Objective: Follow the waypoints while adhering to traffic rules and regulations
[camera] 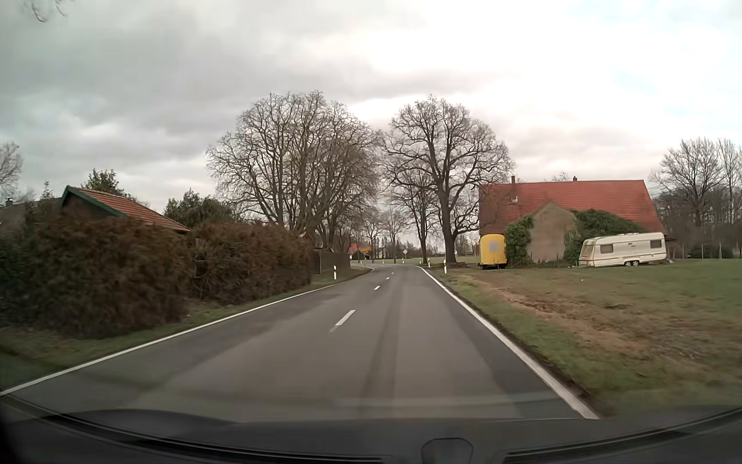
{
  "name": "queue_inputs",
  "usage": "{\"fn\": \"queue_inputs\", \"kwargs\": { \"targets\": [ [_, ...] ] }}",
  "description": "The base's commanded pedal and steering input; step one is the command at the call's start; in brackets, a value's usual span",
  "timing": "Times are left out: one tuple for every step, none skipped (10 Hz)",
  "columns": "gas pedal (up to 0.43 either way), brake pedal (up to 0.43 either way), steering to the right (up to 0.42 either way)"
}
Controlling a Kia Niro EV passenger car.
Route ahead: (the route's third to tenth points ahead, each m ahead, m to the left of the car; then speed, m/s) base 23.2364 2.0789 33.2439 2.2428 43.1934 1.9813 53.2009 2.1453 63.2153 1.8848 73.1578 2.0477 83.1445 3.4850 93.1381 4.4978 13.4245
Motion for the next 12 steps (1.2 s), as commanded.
{"fn": "queue_inputs", "kwargs": {
  "targets": [
    [0.169,0.000,0.003],
    [0.177,0.000,0.003],
    [0.177,0.000,0.003],
    [0.177,0.000,0.003],
    [0.177,0.000,0.003],
    [0.177,0.000,0.002],
    [0.177,0.000,0.002],
    [0.177,0.000,0.002],
    [0.177,0.000,0.002],
    [0.177,0.000,0.002],
    [0.177,0.000,0.002],
    [0.177,0.000,0.002]
  ]
}}
